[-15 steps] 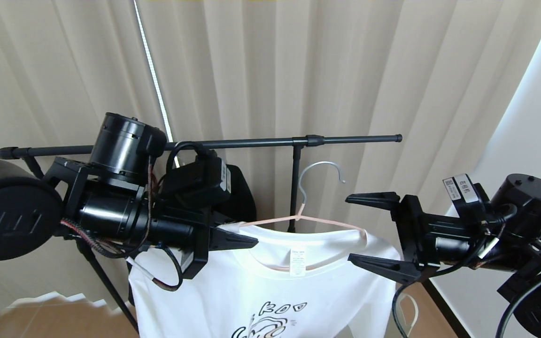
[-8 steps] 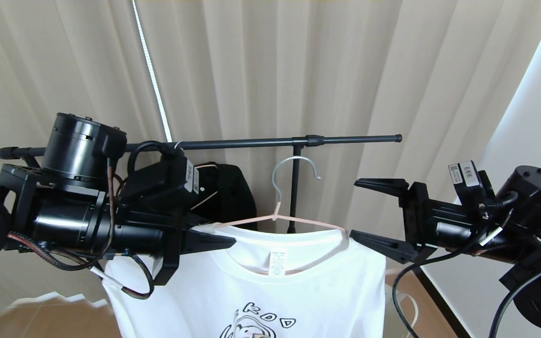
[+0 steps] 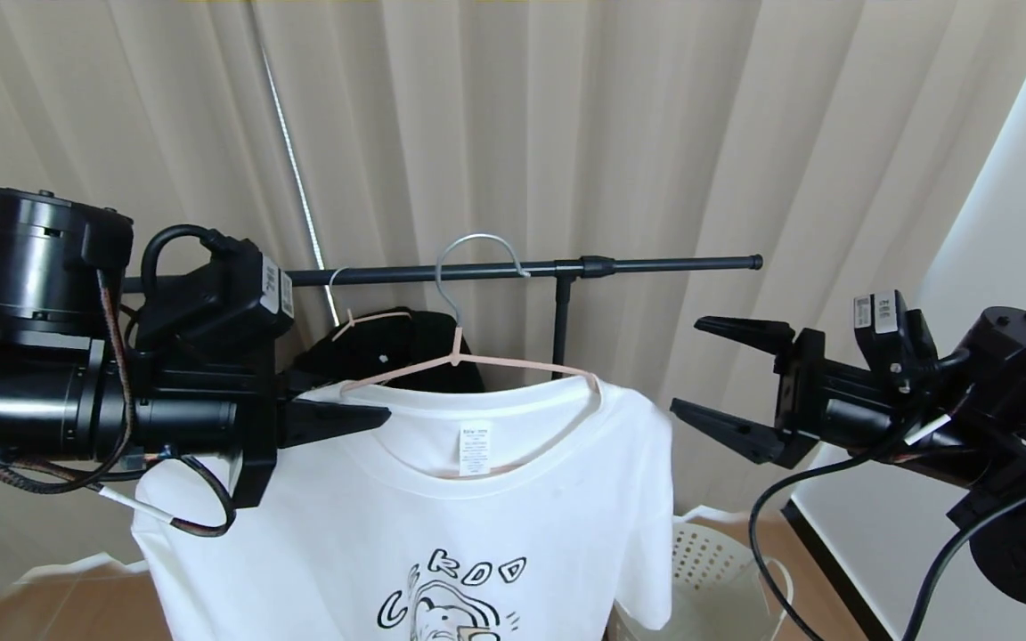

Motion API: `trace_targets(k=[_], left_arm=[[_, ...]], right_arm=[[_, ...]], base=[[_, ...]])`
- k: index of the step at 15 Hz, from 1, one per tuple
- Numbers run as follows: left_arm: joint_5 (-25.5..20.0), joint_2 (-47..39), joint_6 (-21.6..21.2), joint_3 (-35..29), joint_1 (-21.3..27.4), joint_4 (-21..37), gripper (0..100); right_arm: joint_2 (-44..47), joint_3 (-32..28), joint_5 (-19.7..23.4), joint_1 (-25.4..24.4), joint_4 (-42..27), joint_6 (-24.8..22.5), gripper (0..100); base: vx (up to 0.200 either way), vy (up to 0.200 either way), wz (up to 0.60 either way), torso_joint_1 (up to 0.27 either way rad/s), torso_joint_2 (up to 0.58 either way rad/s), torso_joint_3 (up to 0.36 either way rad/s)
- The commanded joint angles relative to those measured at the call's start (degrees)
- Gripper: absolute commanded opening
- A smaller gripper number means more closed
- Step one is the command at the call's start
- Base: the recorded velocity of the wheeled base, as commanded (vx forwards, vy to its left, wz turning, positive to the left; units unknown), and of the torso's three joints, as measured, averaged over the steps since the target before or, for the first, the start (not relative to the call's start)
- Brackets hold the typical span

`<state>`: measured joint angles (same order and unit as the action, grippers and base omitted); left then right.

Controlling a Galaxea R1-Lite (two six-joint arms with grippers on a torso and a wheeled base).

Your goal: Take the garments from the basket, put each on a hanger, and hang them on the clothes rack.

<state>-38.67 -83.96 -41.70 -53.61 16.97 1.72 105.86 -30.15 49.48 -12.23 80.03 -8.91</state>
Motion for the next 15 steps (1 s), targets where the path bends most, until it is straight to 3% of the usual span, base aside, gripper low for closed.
trace_targets(k=[1,4,5,11,13,14,15], left_arm=[[0.0,0.7,0.2,0.0,-0.6,-0.8,0],[0.1,1.6,1.6,0.0,-1.6,-1.1,0],[0.1,2.0,1.8,0.0,-2.1,-1.1,0],[2.8,2.5,4.4,0.0,-3.0,-2.8,0],[3.3,2.5,6.5,0.1,-3.0,-3.6,0],[3.3,2.5,6.5,0.1,-3.0,-3.6,0],[3.3,3.0,6.6,0.1,-3.1,-3.6,0]], right_arm=[[1.2,-0.8,-1.8,-0.3,-0.1,-0.8,100],[0.8,-2.4,-3.6,-0.4,-2.6,-0.8,100],[0.1,-3.7,-6.8,-0.4,-6.6,-0.8,100],[-1.4,-5.0,-9.1,-1.5,-13.8,-2.0,100],[-0.8,-6.3,-22.2,-6.4,-19.1,-6.5,100],[-0.8,-6.3,-22.2,-6.4,-19.1,-6.5,100],[-1.4,-7.7,-25.6,-7.5,-25.5,-8.4,100]], base=[[0.000,0.000,0.00,0.000,0.00,0.000],[0.000,0.000,0.00,0.000,0.00,0.000],[0.000,0.000,0.00,0.000,0.00,0.000],[0.000,0.000,0.00,0.000,0.00,0.000],[0.000,0.000,0.00,0.000,0.00,0.000],[0.000,0.000,0.00,0.000,0.00,0.000],[0.000,0.000,0.00,0.000,0.00,0.000]])
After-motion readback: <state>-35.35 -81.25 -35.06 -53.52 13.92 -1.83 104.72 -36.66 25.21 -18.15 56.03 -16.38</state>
